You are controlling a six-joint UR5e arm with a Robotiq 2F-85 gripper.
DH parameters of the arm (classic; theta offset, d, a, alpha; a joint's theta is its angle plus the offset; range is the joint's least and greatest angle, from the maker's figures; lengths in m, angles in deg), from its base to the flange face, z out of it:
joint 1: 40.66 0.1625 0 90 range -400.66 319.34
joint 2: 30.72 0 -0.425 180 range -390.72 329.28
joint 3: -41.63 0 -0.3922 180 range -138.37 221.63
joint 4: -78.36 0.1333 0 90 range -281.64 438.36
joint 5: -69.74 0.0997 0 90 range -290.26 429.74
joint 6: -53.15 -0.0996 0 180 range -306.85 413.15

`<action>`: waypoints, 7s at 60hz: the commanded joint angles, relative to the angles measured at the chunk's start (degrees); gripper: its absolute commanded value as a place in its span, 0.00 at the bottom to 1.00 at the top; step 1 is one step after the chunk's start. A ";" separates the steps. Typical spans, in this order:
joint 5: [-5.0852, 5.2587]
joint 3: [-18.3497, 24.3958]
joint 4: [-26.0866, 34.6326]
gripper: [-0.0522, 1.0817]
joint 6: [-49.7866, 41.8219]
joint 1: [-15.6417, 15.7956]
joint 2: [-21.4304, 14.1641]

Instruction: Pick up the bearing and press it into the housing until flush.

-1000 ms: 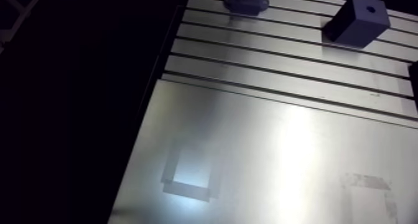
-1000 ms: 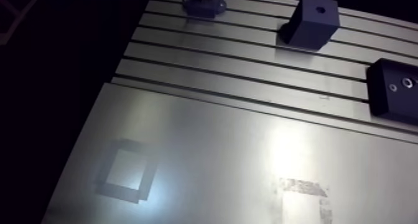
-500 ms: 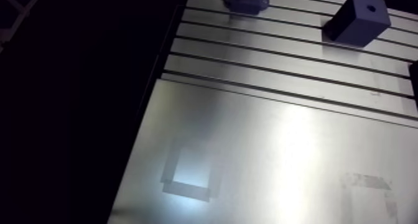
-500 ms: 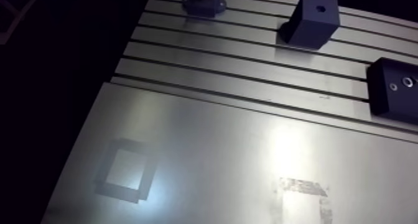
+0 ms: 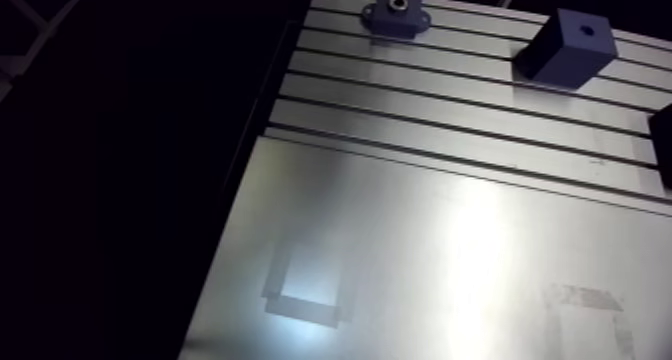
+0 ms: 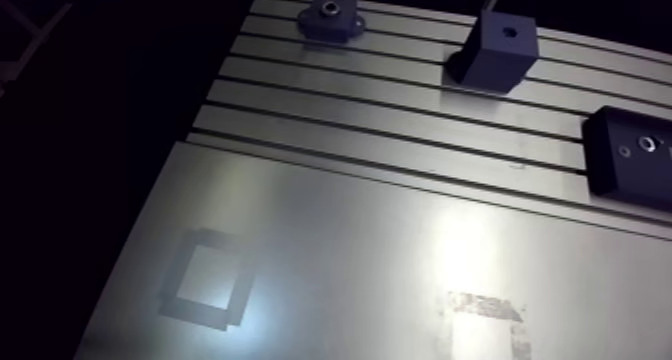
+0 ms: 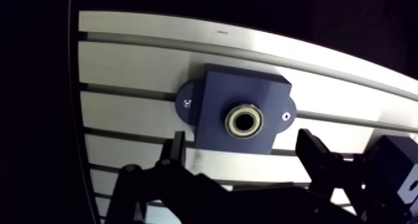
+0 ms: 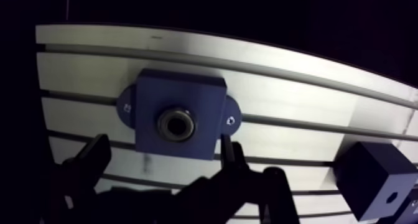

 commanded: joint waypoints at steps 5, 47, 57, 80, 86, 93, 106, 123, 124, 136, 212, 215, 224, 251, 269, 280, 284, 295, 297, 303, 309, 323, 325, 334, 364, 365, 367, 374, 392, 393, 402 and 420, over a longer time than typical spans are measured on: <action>0.02 -0.44 0.62 0.94 -5.97 0.04 -1.17; -0.16 0.31 0.33 1.00 -3.43 -0.46 -0.39; 0.00 -0.02 -1.63 1.00 -3.22 -0.48 -0.06; 1.12 -0.48 -1.87 1.00 -3.22 -0.48 0.40; 1.07 -0.48 -1.87 1.00 -3.22 -0.48 0.67; 0.98 -0.65 -1.94 1.00 -3.22 -0.48 1.00; 1.06 -0.82 -2.13 1.00 -3.13 -0.73 1.03; 1.07 -0.92 -2.13 0.99 -3.13 -1.00 1.03; 1.07 -0.99 -2.13 1.00 -3.13 -0.93 0.95; 1.07 -1.09 -2.13 0.99 -3.13 -0.83 1.03; 0.98 -1.44 -2.13 0.99 -2.96 -1.00 1.11; 0.98 -1.44 -2.13 0.99 -2.96 -1.00 1.12; 0.98 -1.44 -2.13 0.99 -2.95 -1.00 1.12; 0.98 -1.44 -2.21 0.99 -2.87 -1.00 1.47; 0.98 -1.62 -2.22 0.99 -2.26 -1.09 1.54; 0.98 -1.69 -2.22 0.99 -2.26 -1.09 1.63; 0.98 -1.71 -2.22 0.99 -2.26 -1.09 1.64; 0.98 -1.71 -2.22 0.99 -2.26 -1.09 1.64; 0.98 -1.71 -2.22 0.99 -2.18 -1.09 1.64; 0.98 -1.71 -2.22 0.99 -2.25 -1.18 1.64; 0.98 -1.72 -2.22 0.99 -2.17 -1.18 1.64; 0.98 -1.71 -2.22 0.99 -2.08 -1.09 1.64; 0.98 -1.71 -2.22 0.99 -1.93 -1.09 1.64; 0.89 -1.63 -2.22 0.99 -1.90 -1.00 1.64; 0.47 -0.83 -2.04 0.98 -1.90 -0.48 0.18; 0.46 -0.83 -2.04 0.97 -1.90 -0.48 0.08; 0.45 -0.83 -1.97 0.97 -1.90 -0.48 -0.01; 0.45 -0.83 -1.53 0.93 -1.90 -0.72 -1.05; 0.20 -0.84 2.16 0.36 -1.83 -1.00 -3.24; 0.04 -0.83 3.44 0.23 -1.82 -1.00 -3.50; -0.34 -1.21 6.93 0.05 -1.82 -1.17 -4.86; -0.25 -3.04 10.06 0.05 -0.51 -3.33 -11.92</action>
